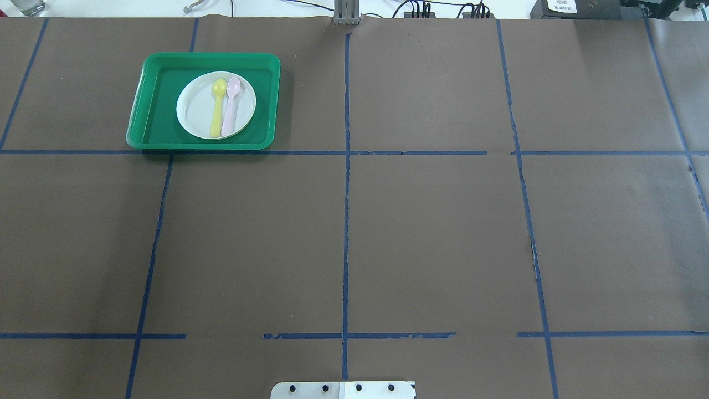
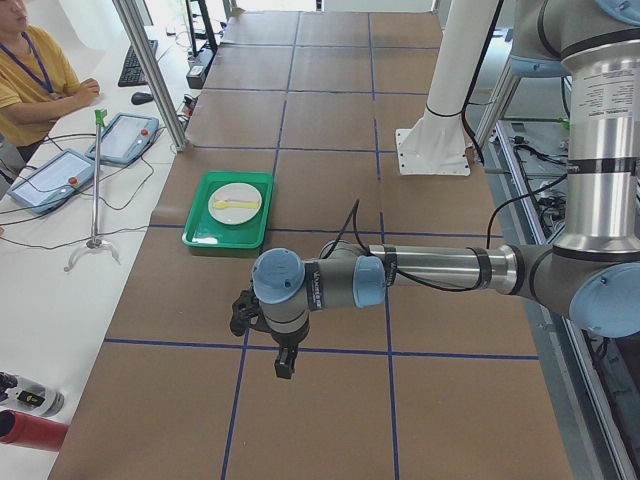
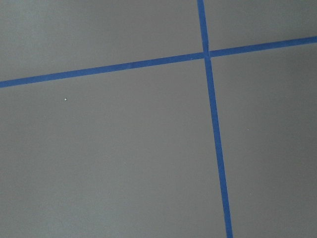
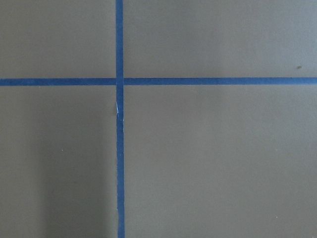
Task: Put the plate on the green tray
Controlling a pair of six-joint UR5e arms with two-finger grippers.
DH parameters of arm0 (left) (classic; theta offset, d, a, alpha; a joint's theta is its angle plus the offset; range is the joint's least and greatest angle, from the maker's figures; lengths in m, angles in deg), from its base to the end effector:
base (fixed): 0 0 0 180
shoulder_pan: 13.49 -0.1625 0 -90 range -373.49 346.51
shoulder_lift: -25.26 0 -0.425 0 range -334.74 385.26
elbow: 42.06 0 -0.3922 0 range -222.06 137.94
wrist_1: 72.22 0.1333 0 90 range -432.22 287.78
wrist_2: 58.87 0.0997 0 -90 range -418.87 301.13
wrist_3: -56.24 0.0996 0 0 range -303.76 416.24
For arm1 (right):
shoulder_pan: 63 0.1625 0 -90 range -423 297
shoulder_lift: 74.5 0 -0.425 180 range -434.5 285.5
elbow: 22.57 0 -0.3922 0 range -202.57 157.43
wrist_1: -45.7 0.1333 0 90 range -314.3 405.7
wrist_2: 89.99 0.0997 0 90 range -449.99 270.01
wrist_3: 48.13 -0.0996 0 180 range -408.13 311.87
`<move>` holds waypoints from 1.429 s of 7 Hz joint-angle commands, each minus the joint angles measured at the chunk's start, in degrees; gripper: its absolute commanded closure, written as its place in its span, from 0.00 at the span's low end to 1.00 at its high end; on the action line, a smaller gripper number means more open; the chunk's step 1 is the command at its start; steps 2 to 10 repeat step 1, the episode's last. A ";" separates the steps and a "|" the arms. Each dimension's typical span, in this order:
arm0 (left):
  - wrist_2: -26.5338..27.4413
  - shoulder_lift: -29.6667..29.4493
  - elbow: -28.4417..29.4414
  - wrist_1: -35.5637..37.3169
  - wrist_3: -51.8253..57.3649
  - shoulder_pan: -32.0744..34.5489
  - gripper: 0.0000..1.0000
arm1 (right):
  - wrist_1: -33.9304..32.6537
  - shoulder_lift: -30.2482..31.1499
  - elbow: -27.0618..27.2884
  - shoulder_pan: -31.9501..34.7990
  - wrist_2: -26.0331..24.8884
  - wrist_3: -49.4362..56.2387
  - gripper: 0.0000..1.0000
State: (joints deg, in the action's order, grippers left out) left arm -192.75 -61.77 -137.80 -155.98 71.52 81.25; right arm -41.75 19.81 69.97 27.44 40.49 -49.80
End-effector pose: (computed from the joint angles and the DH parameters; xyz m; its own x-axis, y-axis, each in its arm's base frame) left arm -0.1025 -0.4580 0.6457 0.7113 0.1644 -0.6834 -0.1088 0.9863 0.1239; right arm 0.0722 -0.4603 0.6728 0.7601 0.0261 0.6492 -0.0298 0.9995 -0.0053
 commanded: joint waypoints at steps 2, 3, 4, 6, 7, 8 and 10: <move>0.11 -3.66 0.03 0.26 0.09 -0.07 0.00 | 0.00 0.00 0.00 0.00 0.04 0.00 0.00; 0.11 -3.66 0.03 0.26 0.09 -0.07 0.00 | 0.00 0.00 0.00 0.00 0.04 0.00 0.00; 0.11 -3.66 0.03 0.26 0.09 -0.07 0.00 | 0.00 0.00 0.00 0.00 0.04 0.00 0.00; 0.11 -3.66 0.03 0.26 0.09 -0.07 0.00 | 0.00 0.00 0.00 0.00 0.04 0.00 0.00; 0.11 -3.66 0.03 0.26 0.09 -0.07 0.00 | 0.00 0.00 0.00 0.00 0.04 0.00 0.00; 0.11 -3.66 0.03 0.26 0.09 -0.07 0.00 | 0.00 0.00 0.00 0.00 0.04 0.00 0.00; 0.11 -3.66 0.03 0.26 0.09 -0.07 0.00 | 0.00 0.00 0.00 0.00 0.04 0.00 0.00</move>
